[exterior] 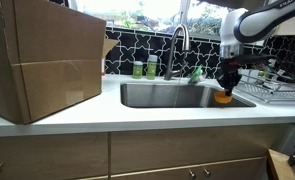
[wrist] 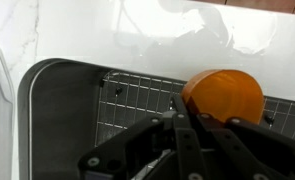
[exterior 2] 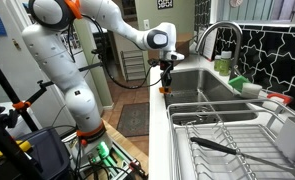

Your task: Pick up the orange bowl, fetch some water in the orange bowl and pour it out into the sink three times then put the orange bowl back on the kitchen counter

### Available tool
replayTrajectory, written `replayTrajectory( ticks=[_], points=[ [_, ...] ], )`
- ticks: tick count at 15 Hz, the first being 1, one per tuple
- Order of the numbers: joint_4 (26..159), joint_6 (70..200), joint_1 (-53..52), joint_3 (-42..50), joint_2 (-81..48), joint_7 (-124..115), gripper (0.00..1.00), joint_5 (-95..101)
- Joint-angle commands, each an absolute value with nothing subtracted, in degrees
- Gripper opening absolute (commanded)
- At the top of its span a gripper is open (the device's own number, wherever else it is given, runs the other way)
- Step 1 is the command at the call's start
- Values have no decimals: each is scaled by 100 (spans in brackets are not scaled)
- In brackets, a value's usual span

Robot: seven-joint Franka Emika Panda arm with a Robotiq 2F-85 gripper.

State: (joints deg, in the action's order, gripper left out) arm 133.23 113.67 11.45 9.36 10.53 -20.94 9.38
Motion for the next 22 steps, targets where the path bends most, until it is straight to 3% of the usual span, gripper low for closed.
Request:
replayTrajectory(
  ticks=[1,19,20,22],
  points=[
    [13316,11360,1179,906,1050,-2089,1,931],
    [14059,11835,1018,657,1300,-2045,2,256],
    [14054,11850,1024,645,1277,-2087,29,288],
    [14085,11942,1033,639,1309,-2104,35,332]
  ],
)
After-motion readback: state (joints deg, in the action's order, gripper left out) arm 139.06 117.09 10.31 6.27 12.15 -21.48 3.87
